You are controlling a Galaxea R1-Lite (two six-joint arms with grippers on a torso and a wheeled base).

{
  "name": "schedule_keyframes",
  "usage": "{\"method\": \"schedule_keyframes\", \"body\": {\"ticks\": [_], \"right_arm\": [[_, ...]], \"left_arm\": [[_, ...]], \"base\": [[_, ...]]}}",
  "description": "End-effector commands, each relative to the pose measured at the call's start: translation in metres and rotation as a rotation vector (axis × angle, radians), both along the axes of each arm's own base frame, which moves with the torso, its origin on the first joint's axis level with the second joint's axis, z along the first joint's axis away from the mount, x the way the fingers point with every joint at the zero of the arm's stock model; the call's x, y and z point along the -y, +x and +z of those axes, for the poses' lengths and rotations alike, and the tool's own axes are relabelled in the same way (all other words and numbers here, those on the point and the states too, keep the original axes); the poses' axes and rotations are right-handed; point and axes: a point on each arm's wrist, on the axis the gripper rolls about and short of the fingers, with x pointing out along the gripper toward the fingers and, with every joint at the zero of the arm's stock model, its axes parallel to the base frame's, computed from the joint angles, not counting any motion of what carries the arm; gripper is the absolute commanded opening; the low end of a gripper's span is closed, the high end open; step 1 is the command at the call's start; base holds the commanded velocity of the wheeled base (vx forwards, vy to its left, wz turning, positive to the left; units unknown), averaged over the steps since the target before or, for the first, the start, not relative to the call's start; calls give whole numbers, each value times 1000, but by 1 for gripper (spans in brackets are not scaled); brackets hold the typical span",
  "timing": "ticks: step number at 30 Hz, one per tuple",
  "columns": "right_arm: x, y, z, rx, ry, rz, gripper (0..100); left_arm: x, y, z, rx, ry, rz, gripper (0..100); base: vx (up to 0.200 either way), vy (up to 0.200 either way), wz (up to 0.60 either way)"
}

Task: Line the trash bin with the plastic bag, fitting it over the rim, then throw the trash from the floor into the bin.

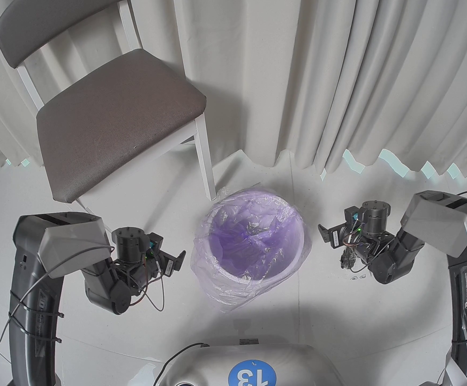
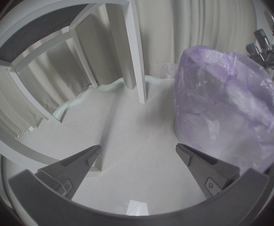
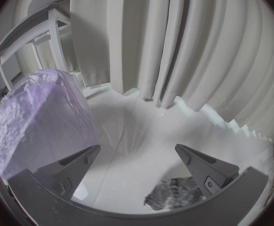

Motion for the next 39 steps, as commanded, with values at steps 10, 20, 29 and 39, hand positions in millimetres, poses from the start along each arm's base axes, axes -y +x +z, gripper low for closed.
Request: {"method": "schedule_keyframes", "body": {"ticks": [10,20,29,39], "right_arm": [[-23,-47,58,104,29,130,100],[-45,-59,46,78,31,190,100],[-48,-57,40,75,29,190,100],[-59,-60,47,142,49,214,100]], "left_arm": [[-8,-33,32,-20,-104,-216,100],[17,-45,15,-82,-144,-321,100],[23,-36,-14,-79,-125,-282,100],[44,-17,-51,-83,-97,-178,100]], "base": [[0,0,0],[0,0,0],[0,0,0],[0,0,0]]}}
